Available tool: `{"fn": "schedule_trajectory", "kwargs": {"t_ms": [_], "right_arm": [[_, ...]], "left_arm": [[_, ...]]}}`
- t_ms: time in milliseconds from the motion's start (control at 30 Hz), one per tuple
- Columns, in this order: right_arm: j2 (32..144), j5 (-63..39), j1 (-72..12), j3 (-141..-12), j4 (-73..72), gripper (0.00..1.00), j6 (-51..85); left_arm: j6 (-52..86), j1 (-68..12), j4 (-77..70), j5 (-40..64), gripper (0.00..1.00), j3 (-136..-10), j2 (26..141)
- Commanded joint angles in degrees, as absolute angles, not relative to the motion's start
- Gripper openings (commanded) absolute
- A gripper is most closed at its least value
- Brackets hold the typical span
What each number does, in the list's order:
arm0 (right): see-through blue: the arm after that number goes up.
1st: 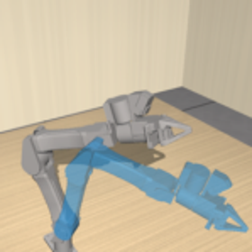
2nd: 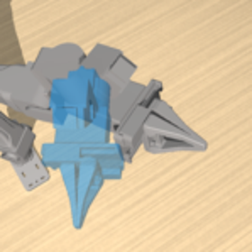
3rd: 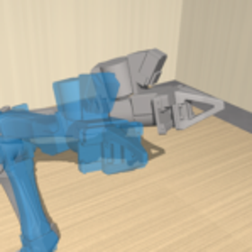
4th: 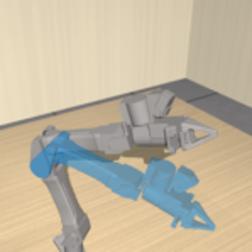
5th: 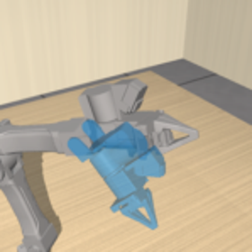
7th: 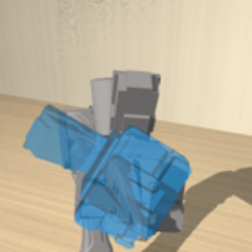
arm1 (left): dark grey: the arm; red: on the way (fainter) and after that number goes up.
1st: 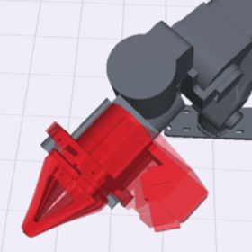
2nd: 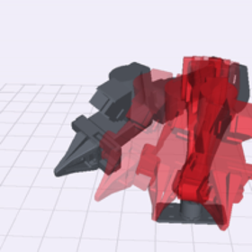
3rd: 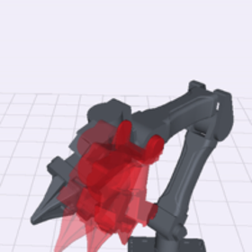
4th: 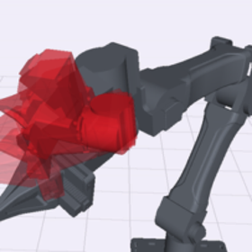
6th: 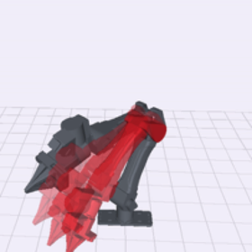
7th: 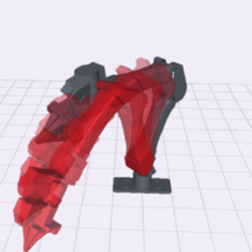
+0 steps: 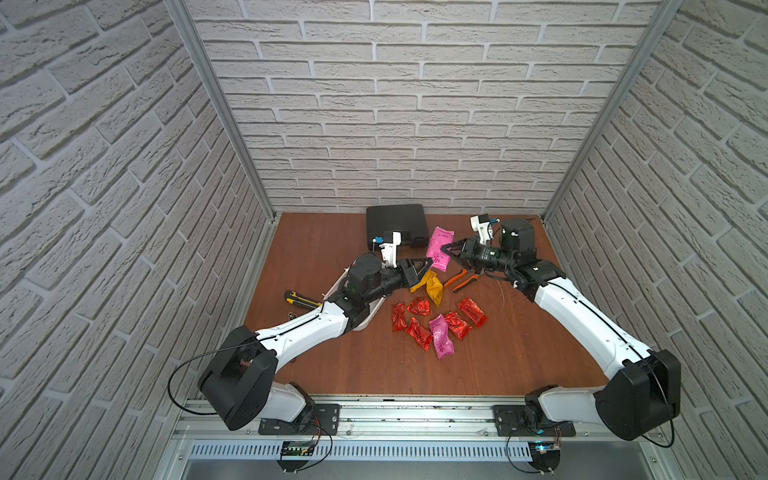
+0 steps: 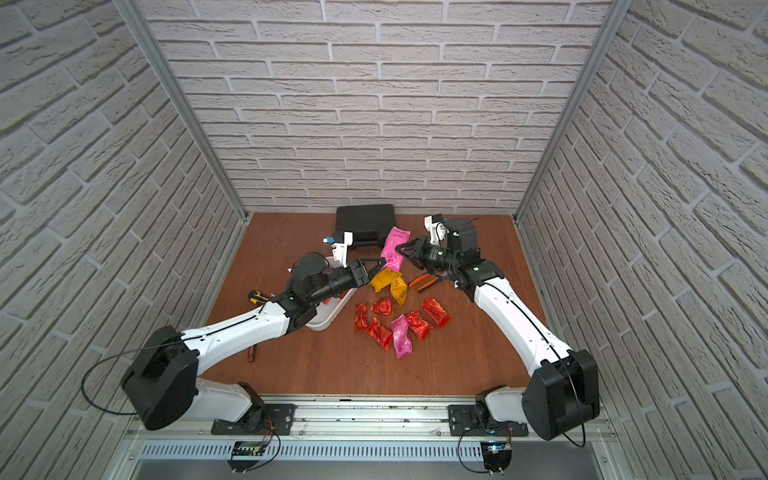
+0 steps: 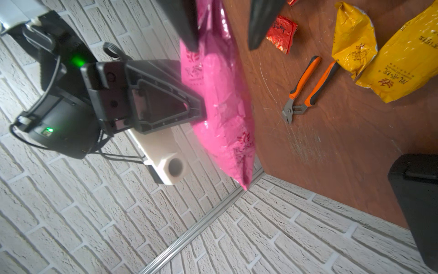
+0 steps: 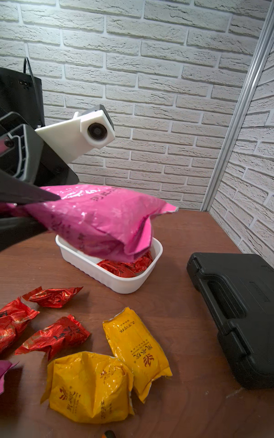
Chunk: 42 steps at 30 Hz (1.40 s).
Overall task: Take the tea bags out of the storage box
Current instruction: Pick up the tea bag from the storage box, then place the tea bag at the center of the board.
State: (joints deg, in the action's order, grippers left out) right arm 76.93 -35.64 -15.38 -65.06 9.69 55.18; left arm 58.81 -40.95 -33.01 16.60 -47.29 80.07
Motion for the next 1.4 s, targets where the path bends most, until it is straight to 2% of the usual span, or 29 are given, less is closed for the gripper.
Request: {"fn": "schedule_trajectory", "kwargs": {"t_ms": [0,167,400,700,1000,1067,1167,1300,1367], "right_arm": [[74.6,-34.7,-15.8,-65.0,12.2,0.10,51.7],[70.4,-30.7,-19.0,-61.1,22.1,0.08,44.3],[66.0,-23.3,-29.8,-53.3,33.1,0.07,35.2],[69.4,-19.0,-45.3,-44.0,25.2,0.06,37.7],[84.3,-17.1,-51.5,-48.6,15.2,0.07,39.1],[87.3,-15.8,-52.5,-50.5,15.7,0.11,38.9],[89.0,-13.0,-53.2,-52.8,18.8,0.25,38.1],[85.7,-9.0,-53.4,-54.7,23.7,0.46,35.3],[84.3,-6.7,-53.4,-57.0,27.7,0.51,33.1]], "left_arm": [[58.9,-41.1,-29.1,10.9,0.75,-45.8,77.3],[58.9,-40.7,-11.2,-3.0,0.78,-44.2,70.3],[60.3,-38.0,7.5,-13.1,0.75,-43.5,62.3],[65.1,-34.0,20.5,-15.4,0.73,-42.2,57.3],[66.9,-31.8,26.8,-16.3,0.72,-41.5,52.7],[66.9,-30.8,29.0,-16.1,0.72,-41.5,51.8],[65.4,-27.9,32.4,-15.1,0.70,-42.3,50.6],[58.0,-18.7,33.1,-4.0,0.71,-43.5,51.7],[52.7,-13.2,32.6,3.1,0.72,-44.6,53.5]]}}
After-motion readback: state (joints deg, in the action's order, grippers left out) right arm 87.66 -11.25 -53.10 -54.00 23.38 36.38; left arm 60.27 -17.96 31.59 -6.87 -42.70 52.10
